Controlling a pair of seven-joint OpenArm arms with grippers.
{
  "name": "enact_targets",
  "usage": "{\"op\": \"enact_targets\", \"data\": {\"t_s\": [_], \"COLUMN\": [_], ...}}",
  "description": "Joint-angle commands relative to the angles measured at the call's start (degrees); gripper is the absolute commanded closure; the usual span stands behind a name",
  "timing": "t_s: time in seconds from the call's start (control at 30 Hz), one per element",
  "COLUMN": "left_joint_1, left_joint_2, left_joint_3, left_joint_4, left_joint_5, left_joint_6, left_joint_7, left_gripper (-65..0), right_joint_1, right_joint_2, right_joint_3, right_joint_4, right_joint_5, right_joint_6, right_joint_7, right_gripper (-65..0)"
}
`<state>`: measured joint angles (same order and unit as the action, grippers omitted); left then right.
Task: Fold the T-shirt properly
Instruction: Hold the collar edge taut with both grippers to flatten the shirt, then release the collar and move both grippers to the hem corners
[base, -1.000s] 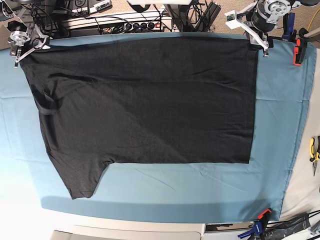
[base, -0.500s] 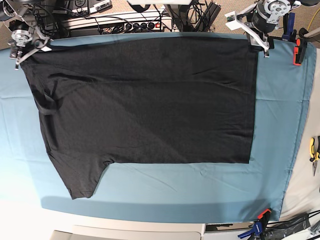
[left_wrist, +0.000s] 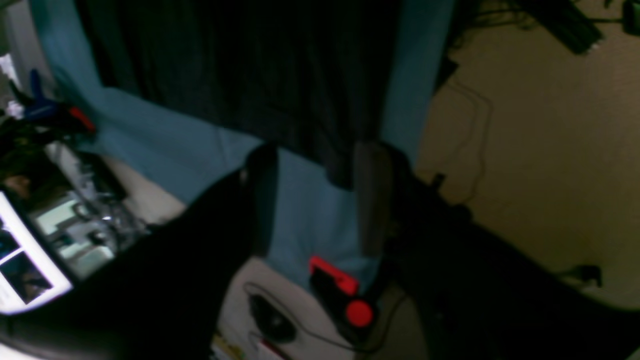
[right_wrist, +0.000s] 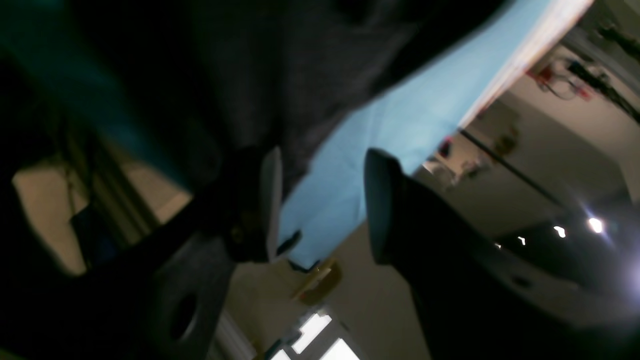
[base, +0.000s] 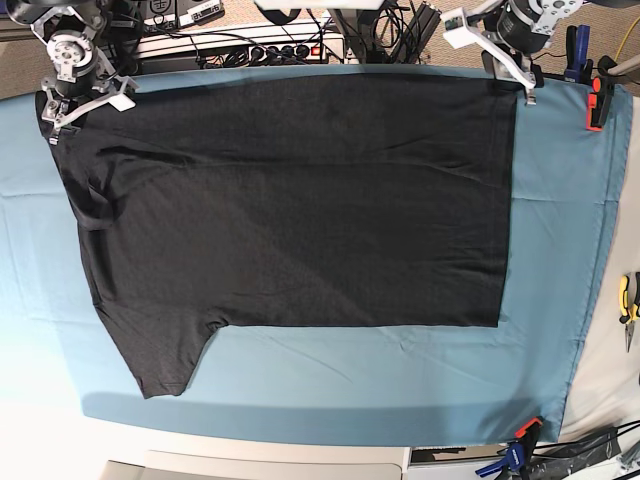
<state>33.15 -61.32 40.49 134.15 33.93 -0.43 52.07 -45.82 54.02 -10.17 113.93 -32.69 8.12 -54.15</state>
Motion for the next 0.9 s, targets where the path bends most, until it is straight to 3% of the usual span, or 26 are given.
{"op": "enact_targets", "data": {"t_s": [0.0,0.17,0.3,0.4,0.6,0.73,0.87], "left_joint_1": [0.2,0.2,0.0,0.0,0.0,0.0,-0.2], "left_joint_2": [-0.9,-0.9,-0.9,-0.5,1.7,1.8,2.7], "left_joint_3": [-0.2,-0.9,-5.9,-12.5,-27.0,-32.1,-33.2], "left_joint_4": [0.9,0.9,0.9,0.9,0.9,0.9,0.9], "left_joint_5": [1.1,1.5,1.4,-1.3,-15.0,-20.7,-22.2], "left_joint_6": [0.7,1.0,2.2,2.2,1.9,0.7,0.6], "left_joint_7": [0.0,-0.6,-1.5,-3.5,-10.4,-12.6,-13.2], "left_gripper": [-26.7,-26.7,-26.7,-26.7,-26.6,-26.6,-26.6], "right_joint_1": [0.0,0.3,2.2,5.6,16.8,23.3,29.9], "right_joint_2": [0.6,-0.9,-3.2,-6.0,-14.3,-18.8,-21.5], "right_joint_3": [0.6,2.6,9.9,17.3,30.3,32.7,32.6], "right_joint_4": [1.1,2.5,4.0,4.2,4.0,1.1,-5.7], "right_joint_5": [-2.3,-6.6,-4.0,3.1,20.2,29.0,35.7], "right_joint_6": [-1.7,-6.0,-7.1,-7.1,-3.8,-1.7,0.7], "right_joint_7": [-0.8,-1.2,0.0,2.9,7.6,9.9,11.6], "right_gripper": [-27.4,-27.4,-27.4,-27.4,-27.4,-27.4,-27.4]}}
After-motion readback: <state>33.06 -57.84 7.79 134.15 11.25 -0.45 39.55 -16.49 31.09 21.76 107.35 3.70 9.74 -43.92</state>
